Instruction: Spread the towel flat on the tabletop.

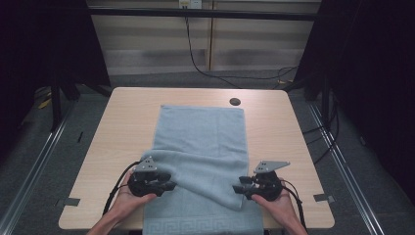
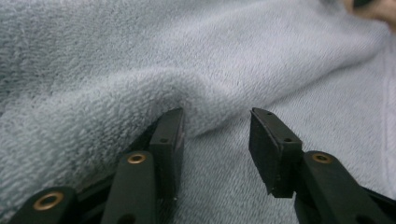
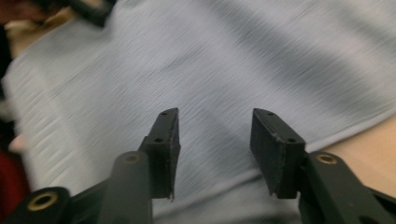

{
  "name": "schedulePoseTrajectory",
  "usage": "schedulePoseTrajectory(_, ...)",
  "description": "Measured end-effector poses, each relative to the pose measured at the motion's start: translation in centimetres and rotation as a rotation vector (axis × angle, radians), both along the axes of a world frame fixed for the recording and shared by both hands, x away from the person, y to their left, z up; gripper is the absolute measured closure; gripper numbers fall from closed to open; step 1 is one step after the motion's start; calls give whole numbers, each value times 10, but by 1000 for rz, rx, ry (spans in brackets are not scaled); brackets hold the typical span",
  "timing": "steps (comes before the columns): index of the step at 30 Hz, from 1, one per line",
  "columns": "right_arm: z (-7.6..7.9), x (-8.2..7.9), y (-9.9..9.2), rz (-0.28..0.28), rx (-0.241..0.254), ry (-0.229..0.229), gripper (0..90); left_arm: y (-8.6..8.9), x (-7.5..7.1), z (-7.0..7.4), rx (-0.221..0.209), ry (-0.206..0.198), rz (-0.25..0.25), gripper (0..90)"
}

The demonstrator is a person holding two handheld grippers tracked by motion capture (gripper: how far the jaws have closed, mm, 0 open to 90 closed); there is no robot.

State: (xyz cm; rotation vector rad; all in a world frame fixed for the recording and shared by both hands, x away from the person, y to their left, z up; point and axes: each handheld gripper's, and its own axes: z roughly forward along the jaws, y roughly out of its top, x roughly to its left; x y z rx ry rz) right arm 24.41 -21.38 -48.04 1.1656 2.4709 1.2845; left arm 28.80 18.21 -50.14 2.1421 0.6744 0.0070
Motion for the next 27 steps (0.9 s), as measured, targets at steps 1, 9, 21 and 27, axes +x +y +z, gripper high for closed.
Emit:
schedulePoseTrajectory(1,0,7,0,-2,-6,-7,493,1,-1,0,1,2,-3,571)
schedulePoseTrajectory(9,-18,31,11,18,-94,27,613,1,-16,-2,52,-59,-49,550)
schedulePoseTrajectory(21,5,37,-9,-68,-8,-48,868,7,-28,-2,48,-46,-95,863)
schedulePoseTrajectory(27,19,51,-17,-128,2,-97,864,19,-56,1,12,30,-213,866)
